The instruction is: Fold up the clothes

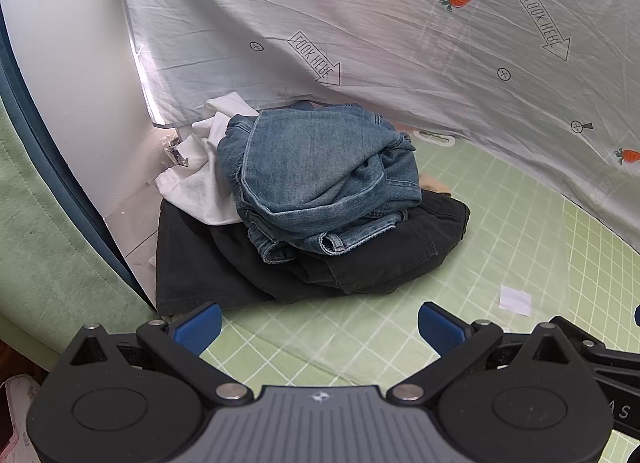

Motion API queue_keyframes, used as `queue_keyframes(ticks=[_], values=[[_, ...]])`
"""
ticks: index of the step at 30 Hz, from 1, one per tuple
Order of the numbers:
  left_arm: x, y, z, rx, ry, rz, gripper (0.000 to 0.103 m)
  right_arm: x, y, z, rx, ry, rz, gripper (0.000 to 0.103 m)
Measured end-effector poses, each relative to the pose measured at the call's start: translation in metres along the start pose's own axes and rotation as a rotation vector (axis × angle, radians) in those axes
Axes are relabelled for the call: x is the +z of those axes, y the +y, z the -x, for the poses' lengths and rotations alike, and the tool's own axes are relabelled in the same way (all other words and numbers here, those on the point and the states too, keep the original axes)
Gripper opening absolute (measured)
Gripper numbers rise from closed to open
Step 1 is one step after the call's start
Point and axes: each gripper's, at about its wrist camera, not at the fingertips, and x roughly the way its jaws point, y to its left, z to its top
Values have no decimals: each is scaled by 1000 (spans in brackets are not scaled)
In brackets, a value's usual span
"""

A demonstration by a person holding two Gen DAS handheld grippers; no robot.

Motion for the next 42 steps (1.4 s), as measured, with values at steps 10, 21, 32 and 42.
queue_keyframes(ticks=[10,21,32,42], values=[[3,-4,-7,-9,8,-12,103,6,-2,-4,-7,15,-9,103],[19,-9,-33,-17,48,-22,103,14,-14,-21,-29,56,-47,103],[83,15,-99,24,75,15,103,62,-17,-89,-38,114,-7,103],[150,57,-222,8,273,144,103,168,1,-235,112,220,-49,99]])
